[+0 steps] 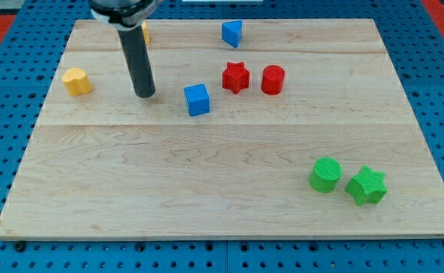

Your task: Slide the blue cube parallel to the right of the triangle

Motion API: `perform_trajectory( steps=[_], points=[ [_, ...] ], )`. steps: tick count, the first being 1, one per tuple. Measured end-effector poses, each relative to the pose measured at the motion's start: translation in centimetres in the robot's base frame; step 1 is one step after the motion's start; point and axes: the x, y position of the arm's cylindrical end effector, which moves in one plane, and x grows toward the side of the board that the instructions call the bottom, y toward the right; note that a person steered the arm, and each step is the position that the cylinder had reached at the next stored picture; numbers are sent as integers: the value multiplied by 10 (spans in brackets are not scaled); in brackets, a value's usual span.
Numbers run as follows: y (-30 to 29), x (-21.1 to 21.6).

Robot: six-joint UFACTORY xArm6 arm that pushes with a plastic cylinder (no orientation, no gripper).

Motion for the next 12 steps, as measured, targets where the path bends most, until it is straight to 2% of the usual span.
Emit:
perform_trajectory(
  steps=[1, 2, 4, 6, 7, 8, 9, 11, 12],
  points=[
    [102, 11],
    [156, 11],
    [171, 11],
    [113, 3],
    [120, -3],
    [181, -27],
    [208, -28],
    [221, -13],
    [286, -22]
  ],
)
